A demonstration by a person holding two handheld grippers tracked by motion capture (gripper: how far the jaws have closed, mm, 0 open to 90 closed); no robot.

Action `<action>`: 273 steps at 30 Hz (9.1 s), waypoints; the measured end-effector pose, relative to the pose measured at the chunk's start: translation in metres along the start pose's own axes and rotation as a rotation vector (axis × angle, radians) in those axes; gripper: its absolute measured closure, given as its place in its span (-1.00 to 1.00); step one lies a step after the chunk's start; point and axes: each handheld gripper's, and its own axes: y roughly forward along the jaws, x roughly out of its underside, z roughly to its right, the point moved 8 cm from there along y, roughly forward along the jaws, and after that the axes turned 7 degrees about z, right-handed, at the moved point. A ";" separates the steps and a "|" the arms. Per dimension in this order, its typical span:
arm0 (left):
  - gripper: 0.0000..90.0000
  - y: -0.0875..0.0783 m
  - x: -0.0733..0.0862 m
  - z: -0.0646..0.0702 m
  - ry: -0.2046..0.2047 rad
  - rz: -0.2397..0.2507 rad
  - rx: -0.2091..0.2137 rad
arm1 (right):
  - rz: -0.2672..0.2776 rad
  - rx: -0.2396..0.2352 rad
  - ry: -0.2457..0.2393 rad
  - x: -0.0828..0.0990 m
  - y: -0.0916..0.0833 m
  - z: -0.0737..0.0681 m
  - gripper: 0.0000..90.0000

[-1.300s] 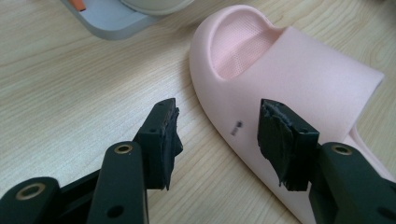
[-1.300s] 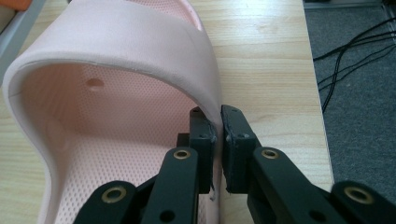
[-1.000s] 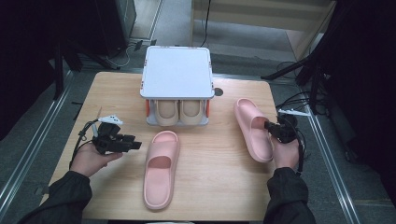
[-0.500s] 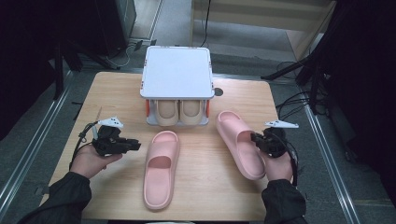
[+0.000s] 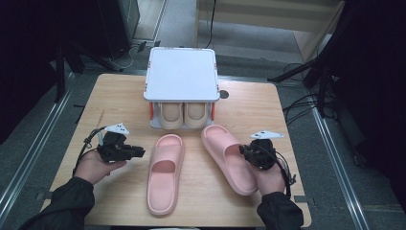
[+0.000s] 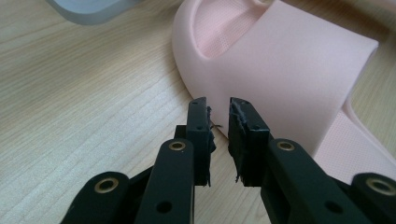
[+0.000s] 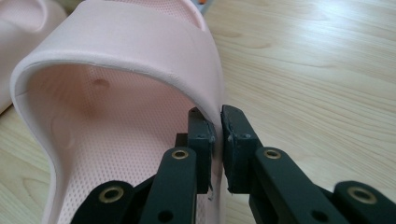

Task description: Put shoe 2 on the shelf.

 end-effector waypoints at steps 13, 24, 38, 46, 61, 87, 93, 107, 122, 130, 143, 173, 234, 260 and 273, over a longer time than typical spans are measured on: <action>0.72 0.008 0.003 0.003 0.034 -0.012 0.013 | -0.059 -0.034 -0.097 0.005 0.030 -0.033 0.85; 0.70 0.013 0.006 0.009 0.054 -0.040 0.027 | -0.077 -0.065 -0.125 0.011 0.035 -0.055 0.79; 0.65 0.005 0.009 0.013 0.047 -0.007 0.021 | 0.029 -0.190 -0.077 0.000 0.007 -0.057 0.58; 0.65 0.012 0.017 0.017 0.057 -0.063 0.030 | -0.003 -0.138 -0.042 0.006 0.017 -0.019 0.77; 0.68 0.024 0.019 0.035 0.114 -0.107 0.073 | -0.073 -0.192 -0.104 0.014 0.039 -0.048 0.78; 0.46 0.004 -0.008 0.040 0.038 0.029 0.076 | 0.147 -0.288 -0.030 -0.014 -0.008 -0.063 0.54; 0.40 0.001 -0.011 0.034 0.038 0.025 0.061 | 0.173 -0.309 -0.011 -0.012 -0.021 -0.075 0.40; 0.31 -0.013 -0.015 0.023 0.009 0.064 0.046 | 0.177 -0.342 -0.052 0.005 -0.024 -0.130 0.07; 0.27 -0.015 -0.016 0.021 0.007 0.074 0.035 | 0.148 -0.319 -0.088 0.017 0.007 -0.156 -0.15; 0.27 -0.016 -0.015 0.017 -0.007 0.075 0.026 | 0.139 -0.271 -0.048 0.015 0.026 -0.155 -0.21; 0.27 -0.015 -0.014 0.013 0.000 0.065 0.009 | 0.095 -0.231 0.009 0.007 0.055 -0.160 -0.30; 0.29 -0.015 -0.011 0.010 0.007 0.060 -0.004 | 0.061 -0.157 -0.017 -0.002 0.069 -0.148 0.63; 0.09 -0.044 0.012 -0.007 -0.083 0.098 -0.085 | 0.024 -0.633 -0.391 -0.144 -0.016 -0.158 0.67; 0.07 -0.040 0.006 -0.001 -0.062 0.101 -0.041 | 0.026 -0.083 -0.150 -0.291 0.059 -0.102 0.67; 0.09 -0.031 -0.009 0.001 -0.026 0.124 -0.006 | 0.084 0.270 0.095 -0.320 0.110 -0.082 0.66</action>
